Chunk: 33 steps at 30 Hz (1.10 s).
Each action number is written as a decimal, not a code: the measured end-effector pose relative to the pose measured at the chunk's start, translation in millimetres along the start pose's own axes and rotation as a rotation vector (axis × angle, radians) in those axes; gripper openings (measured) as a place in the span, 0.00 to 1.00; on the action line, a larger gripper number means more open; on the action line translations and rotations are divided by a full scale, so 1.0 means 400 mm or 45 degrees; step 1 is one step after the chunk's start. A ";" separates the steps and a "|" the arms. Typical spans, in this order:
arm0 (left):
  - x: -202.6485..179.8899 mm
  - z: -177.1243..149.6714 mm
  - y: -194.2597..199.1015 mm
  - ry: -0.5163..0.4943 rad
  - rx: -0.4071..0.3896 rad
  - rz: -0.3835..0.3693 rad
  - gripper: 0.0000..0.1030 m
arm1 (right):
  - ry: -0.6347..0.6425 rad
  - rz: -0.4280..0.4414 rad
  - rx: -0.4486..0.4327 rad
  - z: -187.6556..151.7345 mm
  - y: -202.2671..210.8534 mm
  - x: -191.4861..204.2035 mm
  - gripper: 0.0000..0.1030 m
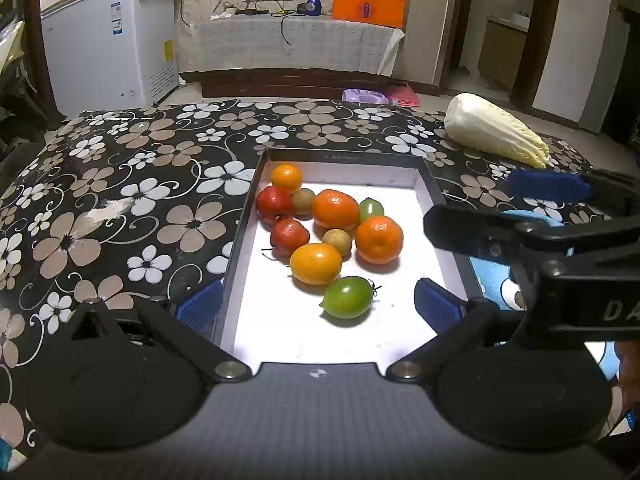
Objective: Organize fruits
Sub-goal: 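Move both tools over the fruit tray toward the fruits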
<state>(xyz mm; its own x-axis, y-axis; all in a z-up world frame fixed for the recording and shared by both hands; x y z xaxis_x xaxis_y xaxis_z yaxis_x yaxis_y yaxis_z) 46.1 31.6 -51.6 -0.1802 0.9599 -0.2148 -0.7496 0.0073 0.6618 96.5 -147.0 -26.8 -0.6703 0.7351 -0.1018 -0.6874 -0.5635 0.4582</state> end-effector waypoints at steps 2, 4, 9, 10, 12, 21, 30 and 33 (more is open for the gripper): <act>0.004 -0.002 -0.001 -0.003 -0.003 0.003 1.00 | 0.009 0.030 0.013 -0.002 -0.005 0.007 0.78; 0.009 -0.002 -0.002 -0.008 -0.003 0.007 0.99 | 0.012 0.049 0.018 -0.004 -0.009 0.013 0.78; 0.012 -0.004 0.001 -0.021 -0.008 0.000 0.99 | 0.030 0.079 0.014 -0.006 -0.012 0.026 0.77; 0.012 -0.005 0.003 -0.026 -0.012 -0.001 0.99 | 0.031 0.085 0.014 -0.006 -0.011 0.027 0.77; 0.012 -0.005 0.006 -0.030 -0.014 -0.003 0.99 | 0.033 0.093 0.015 -0.007 -0.010 0.030 0.77; 0.003 -0.015 0.025 -0.066 -0.023 -0.063 0.99 | 0.037 0.104 0.031 -0.008 -0.009 0.027 0.77; -0.001 -0.027 0.020 -0.086 0.007 -0.094 0.91 | 0.054 0.094 0.063 -0.015 -0.019 0.023 0.72; -0.003 -0.027 0.019 -0.082 0.008 -0.101 0.90 | 0.049 0.095 0.066 -0.016 -0.020 0.023 0.72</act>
Point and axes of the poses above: each gripper's, at about its wrist camera, not at the fingertips, and y roughly against the way its jaws point, x to its left, z to its top, the point moved 6 cm from there along -y, roughly the way its jaws point, and after that the axes turned 13 degrees about y, right-handed, at the moved point
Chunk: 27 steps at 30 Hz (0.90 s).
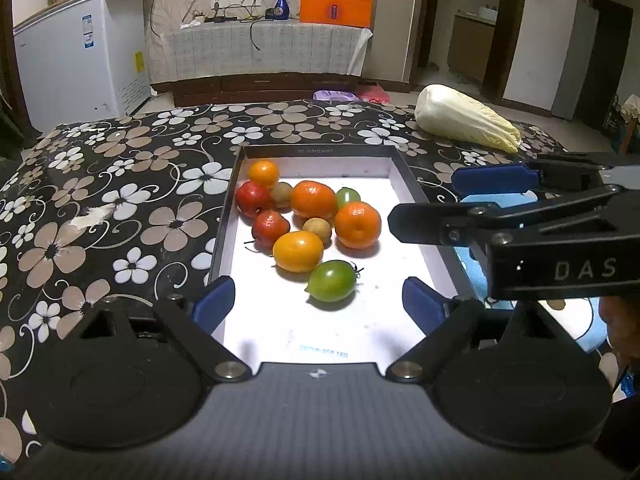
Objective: Organize fruits
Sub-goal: 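Move both tools over the fruit tray toward the fruits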
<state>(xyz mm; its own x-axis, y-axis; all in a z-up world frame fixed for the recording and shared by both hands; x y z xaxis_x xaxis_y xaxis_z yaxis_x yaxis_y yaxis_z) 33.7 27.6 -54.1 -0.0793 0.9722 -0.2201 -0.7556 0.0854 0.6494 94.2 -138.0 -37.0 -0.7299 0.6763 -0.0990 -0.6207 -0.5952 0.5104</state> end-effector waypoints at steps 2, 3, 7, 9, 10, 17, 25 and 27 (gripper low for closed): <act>-0.003 0.000 0.000 0.001 0.000 -0.010 0.90 | 0.001 -0.001 -0.001 0.000 0.001 -0.001 0.72; -0.005 -0.001 0.000 -0.002 0.000 -0.015 0.89 | -0.001 -0.006 -0.003 0.000 0.002 -0.004 0.72; -0.010 -0.002 -0.004 -0.014 0.002 -0.020 0.87 | -0.025 -0.030 0.003 -0.003 0.002 -0.020 0.72; -0.009 -0.003 -0.009 -0.012 0.011 -0.019 0.84 | -0.035 -0.035 0.004 -0.005 0.002 -0.026 0.72; -0.008 -0.003 -0.013 -0.009 0.017 -0.015 0.82 | -0.037 -0.035 0.005 -0.005 0.002 -0.027 0.72; -0.015 -0.005 -0.021 -0.004 0.022 -0.018 0.82 | -0.011 -0.008 0.021 -0.009 -0.004 -0.009 0.72; -0.018 -0.009 -0.032 0.003 0.033 -0.015 0.79 | -0.016 0.009 0.039 -0.015 -0.011 -0.007 0.72; -0.017 -0.009 -0.034 0.005 0.034 -0.014 0.79 | -0.013 0.011 0.038 -0.015 -0.011 -0.007 0.72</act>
Point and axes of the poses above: each gripper's, at about its wrist camera, not at the fingertips, and y roughly against the way its jaws point, x to its left, z to its top, the point moved 6 cm from there along -y, roughly the way its jaws point, and after that the axes turned 13 degrees about y, right-handed, at the moved point
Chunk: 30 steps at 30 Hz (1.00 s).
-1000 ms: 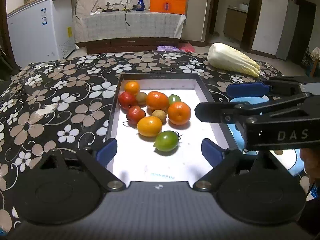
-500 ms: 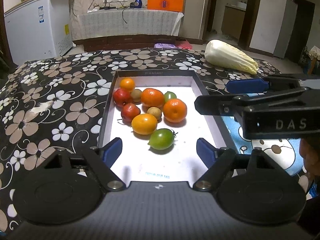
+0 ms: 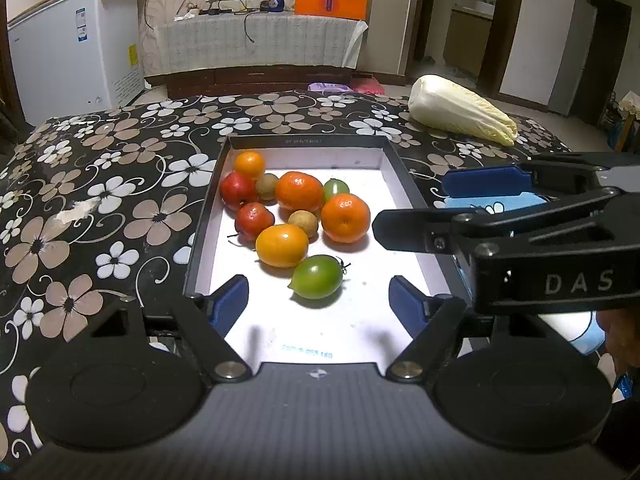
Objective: Organize fruits
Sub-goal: 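Move both tools over the fruit tray toward the fruits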
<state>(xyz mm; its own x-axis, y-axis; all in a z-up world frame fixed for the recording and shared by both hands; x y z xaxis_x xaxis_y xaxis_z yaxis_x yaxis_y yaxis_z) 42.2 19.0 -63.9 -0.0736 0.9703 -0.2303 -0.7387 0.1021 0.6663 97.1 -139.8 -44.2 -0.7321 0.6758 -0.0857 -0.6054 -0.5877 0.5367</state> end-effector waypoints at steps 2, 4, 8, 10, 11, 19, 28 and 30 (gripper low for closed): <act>0.001 0.001 -0.002 0.003 0.002 0.001 0.79 | 0.007 0.001 0.003 0.000 -0.002 0.003 0.72; 0.002 0.001 -0.003 0.006 0.002 0.004 0.79 | 0.014 0.001 0.007 -0.001 -0.003 0.005 0.72; 0.002 0.002 -0.005 0.007 0.002 0.005 0.79 | 0.025 0.003 0.010 -0.001 -0.003 0.008 0.72; 0.003 0.002 -0.005 0.007 0.004 0.005 0.79 | 0.029 0.005 0.012 -0.002 -0.003 0.010 0.72; 0.002 0.002 -0.004 0.007 0.003 0.006 0.79 | 0.031 0.007 0.013 -0.002 -0.003 0.010 0.72; 0.005 0.004 -0.009 0.016 0.002 0.017 0.79 | 0.037 0.006 0.014 -0.002 -0.004 0.012 0.72; 0.005 0.003 -0.012 0.023 0.008 0.020 0.79 | 0.011 -0.030 0.000 0.001 0.002 -0.006 0.72; 0.003 0.003 -0.016 0.027 0.011 0.021 0.79 | 0.006 -0.039 0.000 0.002 0.002 -0.010 0.72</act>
Point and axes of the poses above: each gripper's, at about its wrist camera, not at the fingertips, and y roughly against the way its jaws point, x to its left, z to its top, the point moved 6 cm from there along -y, roughly the way its jaws point, and after that the axes turned 13 degrees about y, right-handed, at the moved point
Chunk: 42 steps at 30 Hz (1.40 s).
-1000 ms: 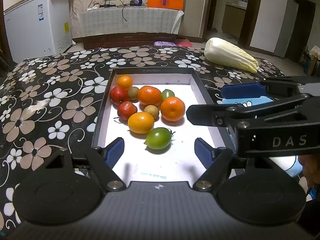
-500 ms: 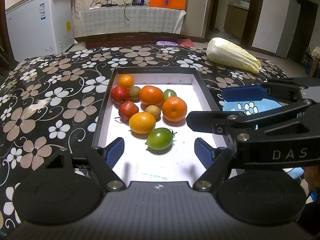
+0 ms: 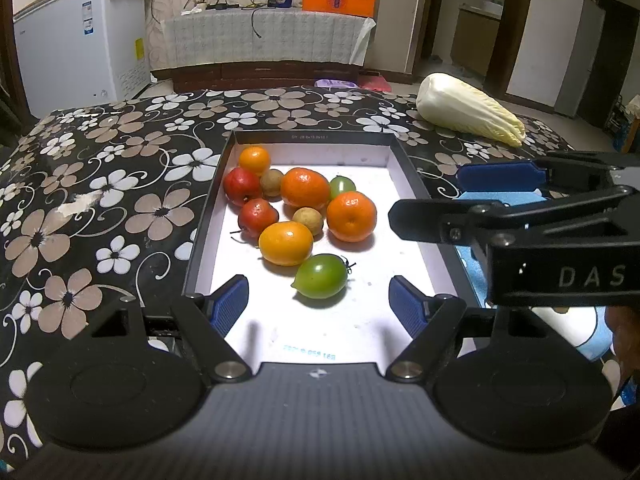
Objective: Organize fruits
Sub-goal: 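Move both tools over the fruit tray toward the fruits, then close the left tool on the green tomato while the right tool grasps a mandarin orange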
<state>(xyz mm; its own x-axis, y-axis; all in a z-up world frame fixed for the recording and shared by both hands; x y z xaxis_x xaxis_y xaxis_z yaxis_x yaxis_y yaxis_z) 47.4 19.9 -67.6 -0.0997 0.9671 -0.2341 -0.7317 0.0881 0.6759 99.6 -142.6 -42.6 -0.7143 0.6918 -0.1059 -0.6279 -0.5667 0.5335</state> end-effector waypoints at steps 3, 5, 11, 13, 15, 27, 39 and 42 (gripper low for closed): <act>-0.006 0.000 -0.005 0.005 0.001 -0.003 0.79 | -0.008 -0.016 0.003 0.000 0.001 -0.006 0.72; -0.012 0.001 -0.009 0.005 0.000 -0.007 0.76 | -0.021 -0.028 0.003 0.000 0.003 -0.012 0.72; -0.017 -0.003 -0.031 0.023 0.033 -0.003 0.67 | -0.077 -0.056 -0.001 -0.004 0.012 -0.038 0.72; -0.016 -0.002 -0.034 0.034 0.035 -0.001 0.67 | -0.079 -0.057 0.000 -0.006 0.014 -0.040 0.72; -0.013 0.000 -0.038 0.042 0.036 0.008 0.67 | -0.077 -0.054 -0.001 -0.006 0.014 -0.040 0.72; -0.009 0.000 -0.053 0.058 0.048 0.021 0.67 | -0.035 -0.020 0.017 -0.010 0.013 -0.021 0.72; 0.004 -0.007 -0.081 0.094 0.092 0.029 0.53 | -0.004 -0.010 0.032 -0.011 -0.001 -0.009 0.72; 0.002 -0.008 -0.082 0.091 0.087 0.030 0.53 | 0.031 -0.015 0.054 -0.014 -0.020 -0.007 0.72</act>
<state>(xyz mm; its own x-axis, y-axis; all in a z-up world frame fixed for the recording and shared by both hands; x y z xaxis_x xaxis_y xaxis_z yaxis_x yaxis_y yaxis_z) 69.1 16.9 -92.2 -0.1661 0.9497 -0.2654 -0.6812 0.0841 0.7273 104.8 -142.6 -51.2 -0.7148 0.6866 -0.1326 -0.6228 -0.5389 0.5672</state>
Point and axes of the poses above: each gripper's, at about its wrist camera, not at the fingertips, and y roughly against the way its jaws point, x to its left, z to its top, the point moved 6 cm from there along -y, roughly the way its jaws point, and after that the axes turned 13 degrees about y, right-handed, at the moved point
